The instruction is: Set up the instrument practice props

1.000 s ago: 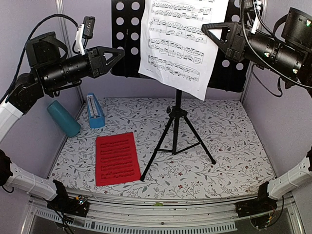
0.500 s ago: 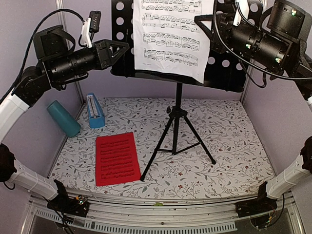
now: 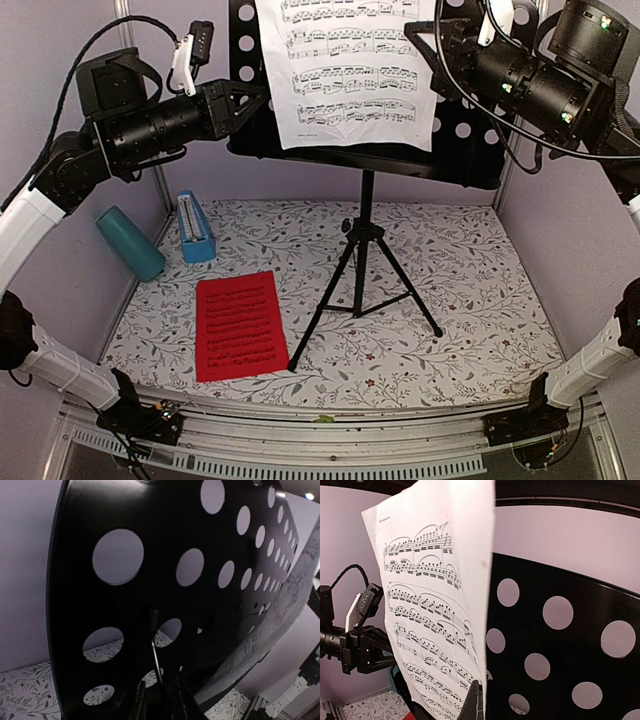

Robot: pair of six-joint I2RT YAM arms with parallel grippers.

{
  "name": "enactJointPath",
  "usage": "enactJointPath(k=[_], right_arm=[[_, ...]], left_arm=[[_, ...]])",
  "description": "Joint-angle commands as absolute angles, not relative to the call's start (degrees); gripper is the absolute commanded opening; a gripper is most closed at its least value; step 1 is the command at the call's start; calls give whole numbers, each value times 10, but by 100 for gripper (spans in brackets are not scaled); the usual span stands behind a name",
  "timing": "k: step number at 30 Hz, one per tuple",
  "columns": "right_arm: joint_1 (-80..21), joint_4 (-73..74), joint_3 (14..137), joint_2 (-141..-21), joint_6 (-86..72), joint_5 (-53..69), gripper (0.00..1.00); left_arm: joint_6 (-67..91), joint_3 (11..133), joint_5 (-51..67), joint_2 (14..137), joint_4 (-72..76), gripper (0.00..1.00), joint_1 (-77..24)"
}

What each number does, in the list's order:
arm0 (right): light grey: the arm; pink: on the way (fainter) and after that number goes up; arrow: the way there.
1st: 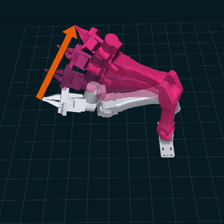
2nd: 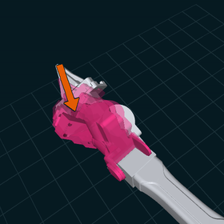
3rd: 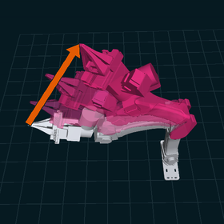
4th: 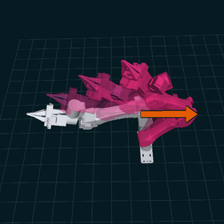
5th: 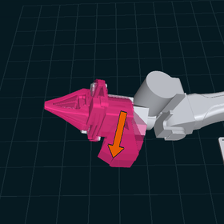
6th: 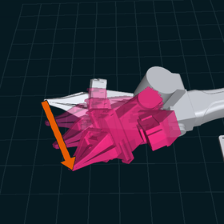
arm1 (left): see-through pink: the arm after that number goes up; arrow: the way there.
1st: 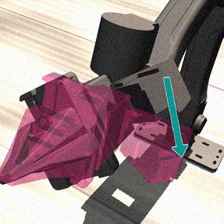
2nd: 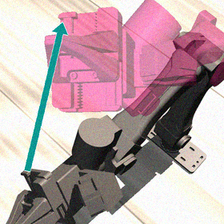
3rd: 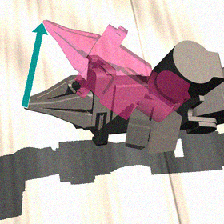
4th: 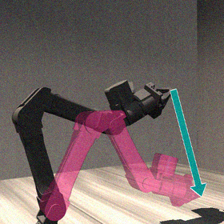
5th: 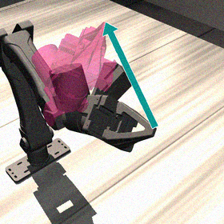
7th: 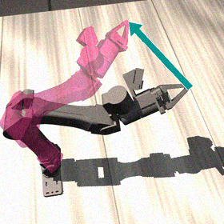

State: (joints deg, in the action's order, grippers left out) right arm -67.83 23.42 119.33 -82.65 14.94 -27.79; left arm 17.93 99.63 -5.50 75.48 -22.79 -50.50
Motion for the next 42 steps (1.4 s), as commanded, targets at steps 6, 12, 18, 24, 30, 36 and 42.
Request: enactJointPath(k=[6, 12, 18, 24, 30, 36, 42], right_arm=[[-679, 217, 1202, -828, 108, -297, 0], [-679, 211, 1203, -831, 81, -326, 0], [-680, 215, 1203, -840, 40, -369, 0], [-679, 206, 1203, -844, 15, -378, 0], [-679, 186, 1204, -858, 17, -372, 0], [-680, 151, 1204, -873, 39, -341, 0], [-680, 116, 1209, -897, 72, -293, 0]], left_arm=[[164, 1018, -86, 769, -242, 10, -520], [154, 1014, -89, 769, -231, 0, -524], [130, 989, -101, 757, -196, 0, -534], [105, 956, -95, 742, -148, 0, -539], [79, 935, -87, 736, -120, 0, -545], [70, 933, -79, 738, -118, 0, -547], [69, 933, -74, 739, -118, 0, -548]])
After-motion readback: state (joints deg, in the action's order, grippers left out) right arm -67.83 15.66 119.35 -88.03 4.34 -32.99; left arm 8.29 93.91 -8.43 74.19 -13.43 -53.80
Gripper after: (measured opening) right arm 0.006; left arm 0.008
